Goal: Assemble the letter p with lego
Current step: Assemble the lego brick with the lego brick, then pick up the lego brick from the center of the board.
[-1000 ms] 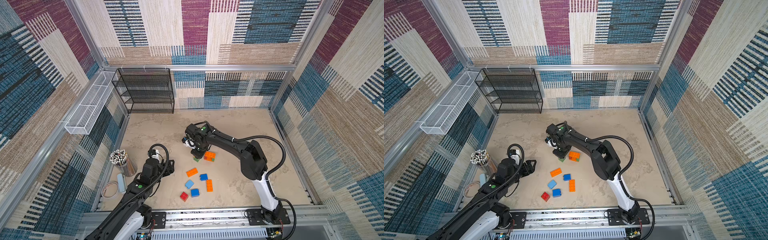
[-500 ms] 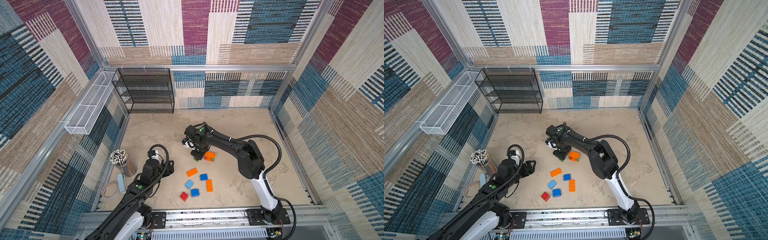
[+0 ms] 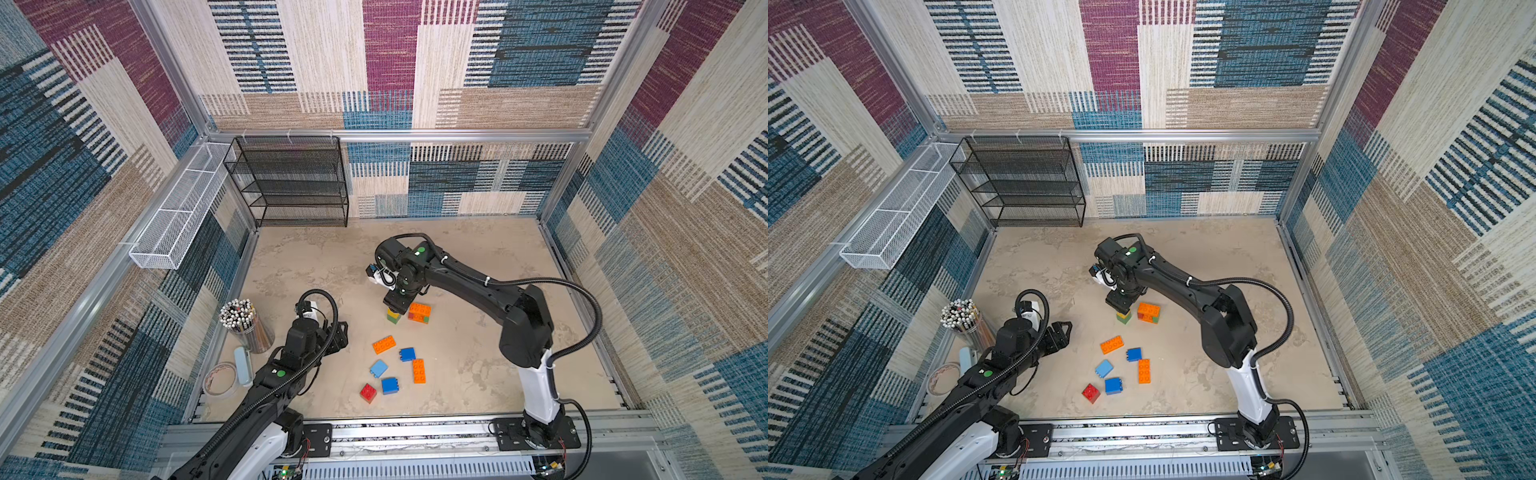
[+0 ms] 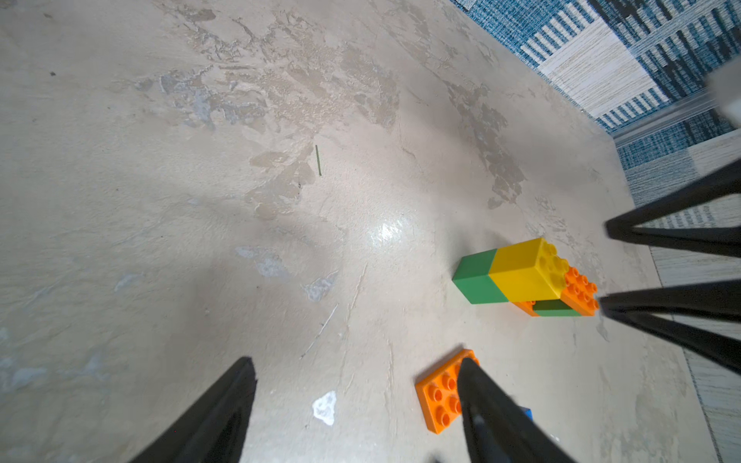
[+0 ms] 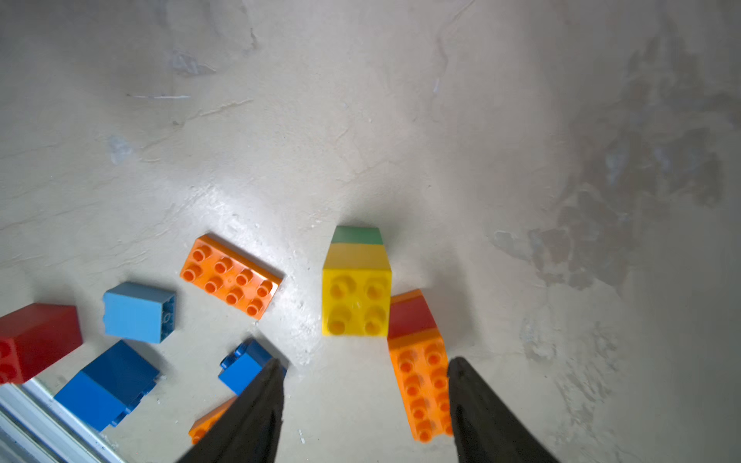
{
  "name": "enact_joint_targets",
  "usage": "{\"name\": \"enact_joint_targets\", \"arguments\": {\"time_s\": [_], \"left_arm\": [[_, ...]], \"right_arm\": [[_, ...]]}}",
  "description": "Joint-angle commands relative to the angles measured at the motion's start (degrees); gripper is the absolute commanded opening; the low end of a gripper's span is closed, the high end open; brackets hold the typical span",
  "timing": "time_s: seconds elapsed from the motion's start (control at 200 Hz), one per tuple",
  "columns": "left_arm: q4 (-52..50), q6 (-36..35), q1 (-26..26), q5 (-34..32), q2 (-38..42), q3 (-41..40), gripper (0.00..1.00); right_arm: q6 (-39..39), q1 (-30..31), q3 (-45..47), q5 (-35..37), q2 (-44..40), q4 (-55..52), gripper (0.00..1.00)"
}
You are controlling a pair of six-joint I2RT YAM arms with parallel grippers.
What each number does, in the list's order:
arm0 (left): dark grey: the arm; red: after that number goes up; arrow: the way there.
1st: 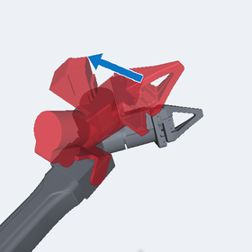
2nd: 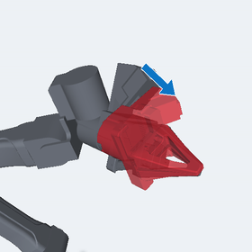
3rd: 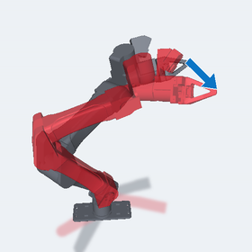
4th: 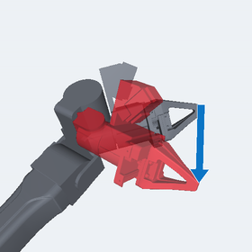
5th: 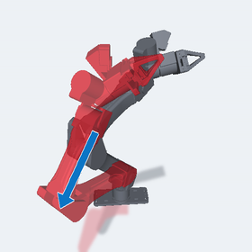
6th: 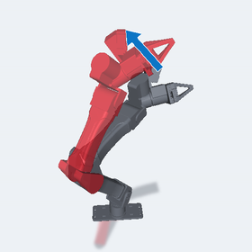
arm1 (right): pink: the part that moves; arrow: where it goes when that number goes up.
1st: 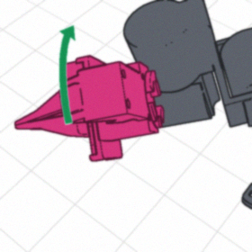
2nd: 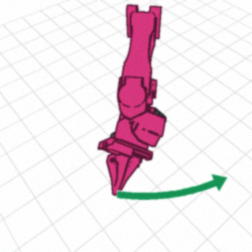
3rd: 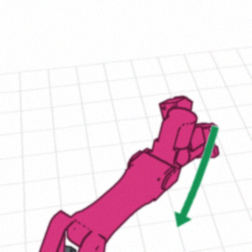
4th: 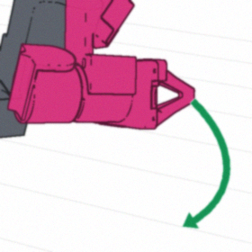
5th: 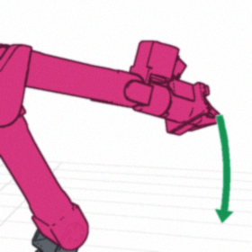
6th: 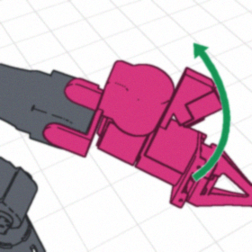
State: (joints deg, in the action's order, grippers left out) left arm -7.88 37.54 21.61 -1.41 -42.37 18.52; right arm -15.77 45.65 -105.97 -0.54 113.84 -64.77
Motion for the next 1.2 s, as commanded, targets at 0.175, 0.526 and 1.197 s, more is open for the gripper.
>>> {"name": "enact_joint_targets", "arguments": {"time_s": [0.175, 0.526, 1.197], "left_arm": [[1.4, -1.6, 0.0, 0.6, -1.0, 0.5, 0.83], [1.5, -2.0, 0.0, 0.6, -1.2, 0.3, 0.86], [2.2, -2.2, -0.1, 1.0, -2.2, 0.2, 0.89]], "right_arm": [[-6.0, -5.0, 20.3, -0.5, -11.5, 10.8, 0.69], [-15.2, -10.0, 29.5, -3.6, -12.7, 19.7, 0.67], [-18.3, -10.3, 30.3, -6.9, -8.5, 22.4, 0.49]]}}
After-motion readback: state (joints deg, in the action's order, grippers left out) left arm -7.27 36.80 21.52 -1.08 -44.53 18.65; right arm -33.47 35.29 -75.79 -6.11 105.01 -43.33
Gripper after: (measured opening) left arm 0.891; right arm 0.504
